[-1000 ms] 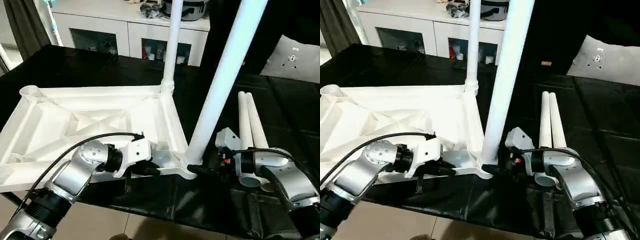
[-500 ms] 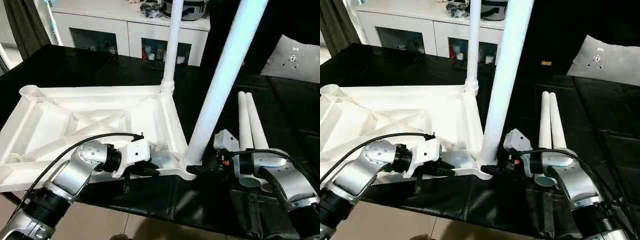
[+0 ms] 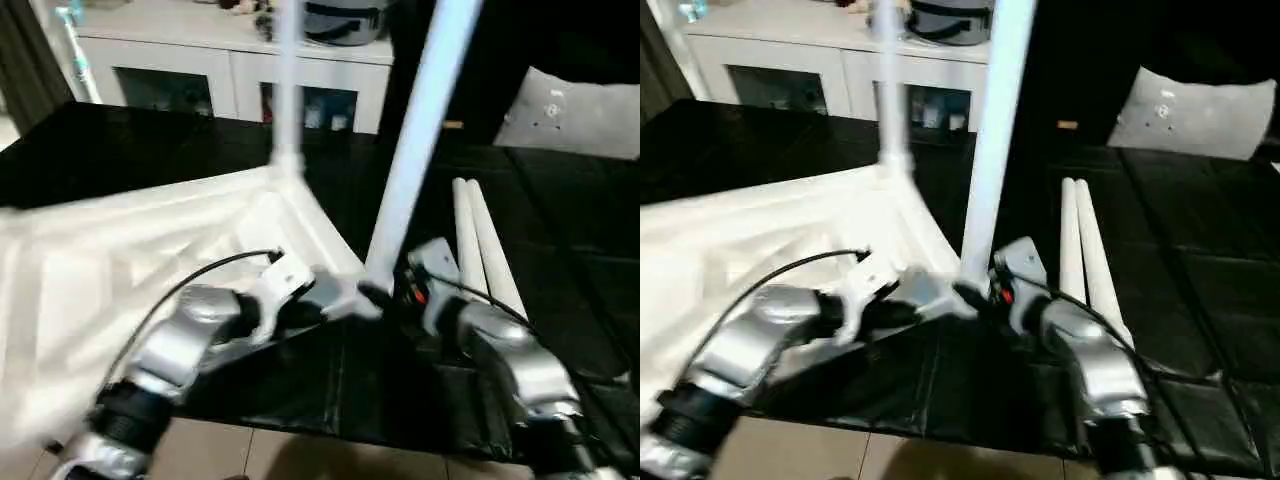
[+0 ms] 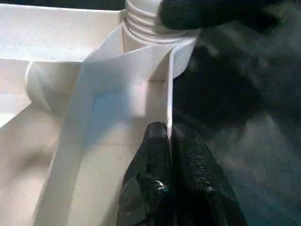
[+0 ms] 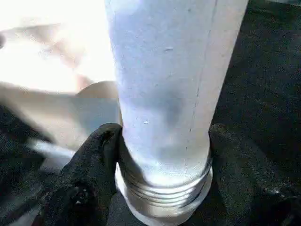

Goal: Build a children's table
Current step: Rotate leg to tighten

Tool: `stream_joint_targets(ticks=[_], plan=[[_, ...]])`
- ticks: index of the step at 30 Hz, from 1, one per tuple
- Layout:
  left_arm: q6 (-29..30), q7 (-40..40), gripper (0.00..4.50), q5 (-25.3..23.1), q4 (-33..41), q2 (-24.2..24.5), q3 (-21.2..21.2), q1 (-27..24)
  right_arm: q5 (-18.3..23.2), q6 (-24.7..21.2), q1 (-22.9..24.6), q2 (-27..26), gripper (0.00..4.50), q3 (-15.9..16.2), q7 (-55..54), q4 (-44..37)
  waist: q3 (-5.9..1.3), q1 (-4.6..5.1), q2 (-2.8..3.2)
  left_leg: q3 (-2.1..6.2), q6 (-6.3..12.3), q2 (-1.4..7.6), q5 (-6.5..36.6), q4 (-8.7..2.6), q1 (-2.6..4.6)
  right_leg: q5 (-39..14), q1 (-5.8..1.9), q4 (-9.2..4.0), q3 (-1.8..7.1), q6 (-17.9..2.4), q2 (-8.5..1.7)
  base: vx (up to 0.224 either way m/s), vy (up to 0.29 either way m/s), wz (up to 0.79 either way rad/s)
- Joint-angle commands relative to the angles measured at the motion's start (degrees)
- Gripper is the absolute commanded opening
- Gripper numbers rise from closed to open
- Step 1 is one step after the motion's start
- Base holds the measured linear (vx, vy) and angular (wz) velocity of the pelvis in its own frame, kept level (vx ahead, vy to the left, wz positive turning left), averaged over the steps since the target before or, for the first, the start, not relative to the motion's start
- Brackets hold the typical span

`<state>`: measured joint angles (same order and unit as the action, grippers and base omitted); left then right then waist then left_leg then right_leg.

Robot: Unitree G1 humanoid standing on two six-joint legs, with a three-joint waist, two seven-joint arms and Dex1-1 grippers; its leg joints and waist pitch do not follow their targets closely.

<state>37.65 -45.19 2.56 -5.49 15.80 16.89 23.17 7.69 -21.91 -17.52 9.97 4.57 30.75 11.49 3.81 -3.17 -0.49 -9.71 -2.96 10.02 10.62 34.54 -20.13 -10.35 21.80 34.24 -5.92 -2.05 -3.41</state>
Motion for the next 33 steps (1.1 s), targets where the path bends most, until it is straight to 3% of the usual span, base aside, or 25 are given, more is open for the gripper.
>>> stream_joint_targets(ticks=[1, 4, 5, 9, 11, 13, 16, 17, 19, 21, 23, 28, 30, 33], plan=[[0.38, 8.16, 0.00, 2.08, 1.99, -7.03, -3.23, 5.31, 0.28, -3.13, -1.50, -5.42, 2.63, 1.67, -5.96, 2.25, -3.58, 0.16, 0.55, 1.99, -0.26, 3.07, 18.20, -4.24, 0.57, -27.02, -1.95, -6.10, 2.89, -5.54, -5.53, 0.000, 0.000, 0.00], [0.28, 12.46, 0.00, 1.44, 0.56, -10.04, -4.34, 6.50, 0.35, -3.78, -2.58, -7.48, 2.62, 0.07, -9.96, 3.36, -3.96, -0.23, 0.54, 1.83, 0.21, 3.10, 15.28, -4.24, 0.43, -21.48, -2.10, -5.54, 3.30, -6.88, -5.56, 0.000, 0.000, 0.00], [-0.75, 14.15, 0.00, 1.32, -0.27, -11.51, -4.39, 7.29, -1.68, -2.88, -3.15, -7.70, 2.62, 0.14, -12.49, 4.76, -4.23, -0.42, 0.38, 1.62, 0.72, 3.16, 13.04, -4.18, 0.20, -17.36, -2.25, -4.99, 3.56, -7.71, -5.48, 0.000, 0.000, 0.00], [-1.13, 12.49, 0.00, 1.15, 0.57, -12.09, -3.12, 7.30, -1.20, -2.70, -2.81, -8.18, 2.62, -1.82, -13.28, 5.72, -4.73, -0.84, 0.39, 1.29, 2.16, 3.01, 7.66, -3.82, -0.34, -10.29, -2.73, -4.07, 3.90, -9.41, -5.64, 0.000, 0.000, 0.00], [-1.59, 11.49, 0.00, 0.45, 0.87, -11.28, -2.36, 7.00, -0.78, -2.41, -2.67, -8.49, 3.29, -2.73, -13.79, 5.37, -5.18, -0.98, 0.36, 1.29, 3.70, 2.97, 3.12, -3.54, -0.87, -4.15, -3.04, -3.20, 3.91, -10.47, -5.56, 0.000, 0.000, 0.00], [-1.47, 10.96, 0.00, 0.44, 0.88, -10.50, -1.94, 6.85, -1.09, -2.03, -2.65, -8.51, 3.31, -2.84, -13.87, 4.98, -5.30, -0.97, 0.61, 1.24, 4.90, 2.96, 1.14, -3.32, -1.05, -0.43, -2.85, -2.76, 3.86, -11.45, -5.40, 0.000, 0.000, 0.00], [-1.89, 10.28, 0.00, 0.35, 0.71, -9.59, -1.36, 6.77, -1.47, -1.15, -2.41, -8.09, 3.56, -2.52, -13.78, 4.25, -4.90, -0.89, 0.68, 1.11, 4.82, 3.03, 4.41, -3.49, -0.90, -4.50, -2.75, -3.41, 3.74, -11.55, -5.48, 0.000, 0.000, 0.00], [-2.64, 9.65, 0.00, 0.20, 0.45, -9.00, -0.87, 6.76, -1.45, -0.61, -2.15, -7.72, 3.71, -2.54, -13.66, 3.58, -4.64, -0.83, 0.74, 1.14, 3.73, 3.09, 7.23, -3.71, -0.74, -9.50, -2.63, -4.06, 3.71, -10.27, -5.51, 0.000, 0.000, 0.00], [-4.80, 8.38, 0.00, -0.14, -0.50, -7.90, 0.07, 6.87, -0.87, 1.05, -1.41, -6.73, 3.74, -3.28, -13.18, 1.63, -4.50, -0.75, 0.59, 1.15, 2.93, 3.13, 8.66, -3.81, -0.61, -12.96, -2.54, -4.44, 3.71, -8.82, -5.48, 0.000, 0.000, 0.00], [-8.05, 6.61, 0.00, -0.89, -1.70, -6.77, 1.29, 7.10, -1.02, 2.70, -0.55, -5.33, 4.10, -4.02, -12.29, -0.26, -4.37, -0.82, 0.64, 1.16, 2.36, 3.16, 9.98, -3.92, -0.46, -15.68, -2.33, -4.74, 3.74, -7.50, -5.43, 0.000, 0.000, 0.00], [-11.41, 6.18, 0.00, -2.40, -3.44, -5.96, 2.22, 7.47, 0.25, 2.78, 0.93, -3.22, 4.20, -5.16, -9.57, -3.20, -4.37, -0.92, 0.49, 1.13, 2.10, 3.18, 10.31, -3.96, -0.42, -16.27, -2.21, -4.82, 3.78, -6.92, -5.39, 0.000, 0.000, 0.00], [-10.18, 4.92, 0.00, -0.04, -5.05, -6.44, 1.06, 7.88, 4.36, 2.28, 2.96, -1.33, 4.41, -7.79, -5.80, -8.11, -4.51, -1.86, 0.63, 1.15, 2.58, 3.29, 9.68, -3.94, -0.43, -16.43, -2.21, -4.74, 3.83, -6.31, -5.54, 0.000, 0.000, 0.00], [-10.00, 3.89, 0.43, 0.91, -4.37, -6.20, 1.00, 7.59, 5.89, 2.25, 3.77, 0.00, 4.50, -8.84, -4.56, -10.08, -4.50, -2.00, 0.58, 1.15, 2.71, 3.32, 9.39, -3.94, -0.47, -15.34, -2.12, -4.61, 3.80, -6.75, -5.45, 0.000, 0.000, 0.00], [-10.69, 3.81, 0.64, 1.06, -4.10, -6.24, 0.90, 7.29, 5.80, 3.14, 4.38, 1.67, 4.50, -8.75, -3.47, -10.89, -4.44, -2.16, 0.40, 1.02, 2.78, 3.25, 9.70, -3.88, -0.46, -16.07, -2.14, -4.88, 3.78, -7.51, -5.64, 0.000, 0.000, 0.00]])
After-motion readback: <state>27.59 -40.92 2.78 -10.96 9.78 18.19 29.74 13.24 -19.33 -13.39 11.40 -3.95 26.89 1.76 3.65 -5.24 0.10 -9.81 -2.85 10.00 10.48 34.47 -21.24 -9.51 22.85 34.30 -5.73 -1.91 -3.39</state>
